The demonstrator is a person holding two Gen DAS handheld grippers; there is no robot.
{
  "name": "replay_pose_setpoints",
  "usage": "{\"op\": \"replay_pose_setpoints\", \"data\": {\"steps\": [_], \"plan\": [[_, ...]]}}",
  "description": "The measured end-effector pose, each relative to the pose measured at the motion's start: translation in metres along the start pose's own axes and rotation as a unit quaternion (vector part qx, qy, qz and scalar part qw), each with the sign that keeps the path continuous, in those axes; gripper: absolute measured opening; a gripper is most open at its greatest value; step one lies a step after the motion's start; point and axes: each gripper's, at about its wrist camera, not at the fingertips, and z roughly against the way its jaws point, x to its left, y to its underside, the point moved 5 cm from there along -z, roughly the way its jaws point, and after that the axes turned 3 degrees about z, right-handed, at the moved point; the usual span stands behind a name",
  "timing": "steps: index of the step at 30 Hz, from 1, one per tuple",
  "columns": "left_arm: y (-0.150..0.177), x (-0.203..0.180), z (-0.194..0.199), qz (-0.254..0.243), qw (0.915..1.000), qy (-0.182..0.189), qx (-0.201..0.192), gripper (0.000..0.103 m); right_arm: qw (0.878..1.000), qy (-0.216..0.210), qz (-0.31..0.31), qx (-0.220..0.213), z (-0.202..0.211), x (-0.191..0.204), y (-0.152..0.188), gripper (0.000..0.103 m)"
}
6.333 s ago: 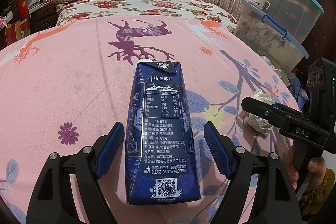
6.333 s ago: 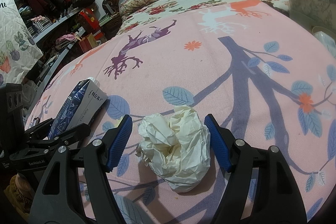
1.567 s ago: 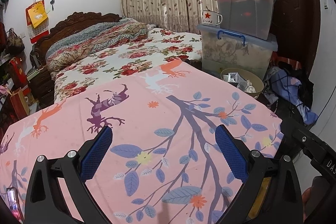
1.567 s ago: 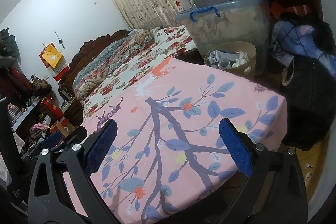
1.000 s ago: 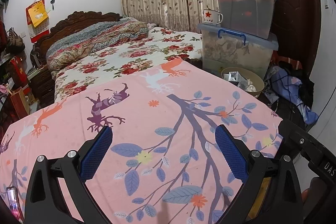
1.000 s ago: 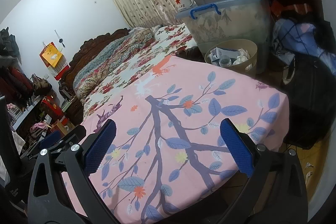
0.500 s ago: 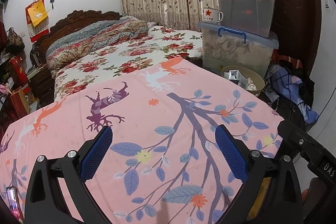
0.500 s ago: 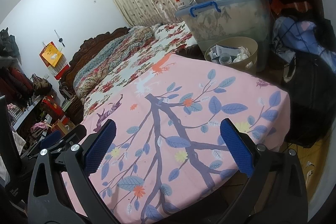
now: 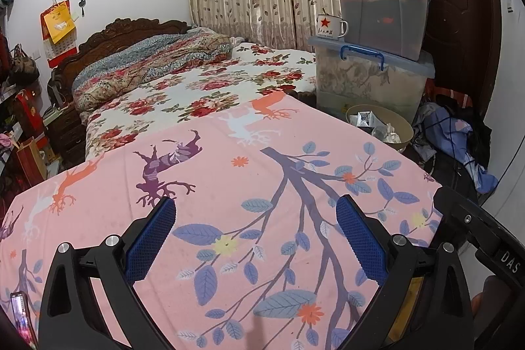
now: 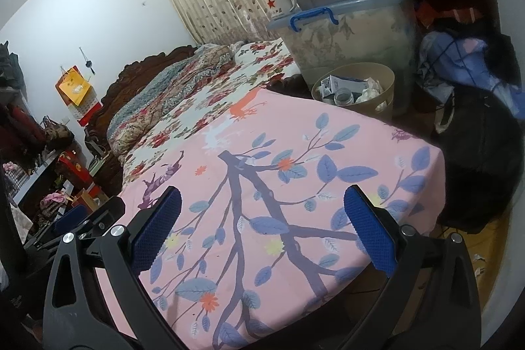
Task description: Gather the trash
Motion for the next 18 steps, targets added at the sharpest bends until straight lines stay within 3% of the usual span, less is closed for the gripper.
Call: {"op": "replay_pose_setpoints", "data": {"steps": [18], "plan": [[-0.0038, 0.0000, 0.0073, -0.007, 0.9999, -0.002, -0.014, 0.094, 1.000, 0.003, 0.016, -0.001, 0.0022, 0.0077, -0.0027, 0.098]]}}
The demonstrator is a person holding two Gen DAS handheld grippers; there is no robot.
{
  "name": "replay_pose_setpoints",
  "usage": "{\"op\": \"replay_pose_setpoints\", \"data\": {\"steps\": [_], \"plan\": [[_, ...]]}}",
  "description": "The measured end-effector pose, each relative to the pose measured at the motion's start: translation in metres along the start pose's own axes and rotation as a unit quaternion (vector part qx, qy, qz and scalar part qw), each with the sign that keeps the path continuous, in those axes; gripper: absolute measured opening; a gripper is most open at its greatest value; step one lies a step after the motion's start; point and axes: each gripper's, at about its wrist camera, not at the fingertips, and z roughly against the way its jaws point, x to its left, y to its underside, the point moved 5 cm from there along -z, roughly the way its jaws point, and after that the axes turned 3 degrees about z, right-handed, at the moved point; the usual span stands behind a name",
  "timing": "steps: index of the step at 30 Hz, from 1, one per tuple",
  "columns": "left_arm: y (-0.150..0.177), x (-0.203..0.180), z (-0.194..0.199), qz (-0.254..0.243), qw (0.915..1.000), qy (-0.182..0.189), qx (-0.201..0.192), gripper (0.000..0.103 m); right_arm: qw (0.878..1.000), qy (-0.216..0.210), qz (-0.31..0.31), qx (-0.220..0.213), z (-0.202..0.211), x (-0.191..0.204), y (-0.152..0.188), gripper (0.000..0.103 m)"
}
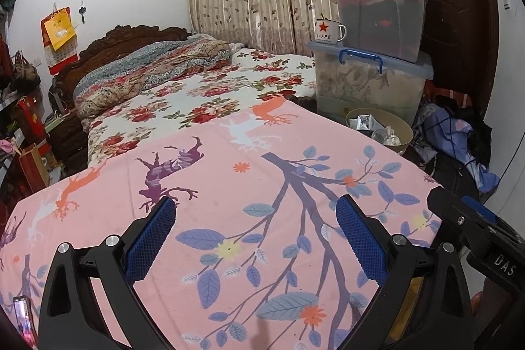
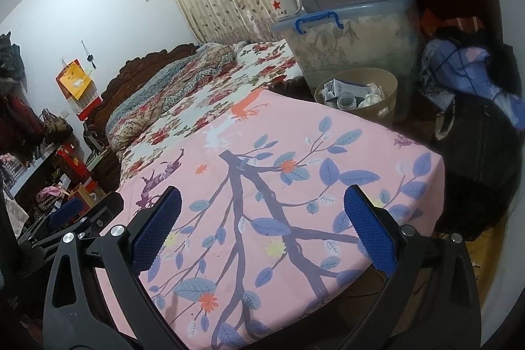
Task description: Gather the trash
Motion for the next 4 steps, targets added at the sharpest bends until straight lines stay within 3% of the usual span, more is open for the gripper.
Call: {"op": "replay_pose_setpoints", "data": {"steps": [4], "plan": [[-0.0004, 0.0011, 0.0004, 0.002, 1.0000, 0.001, 0.000, 0.094, 1.000, -0.001, 0.003, 0.001, -0.0006, 0.0008, -0.0002, 0.098]]}}
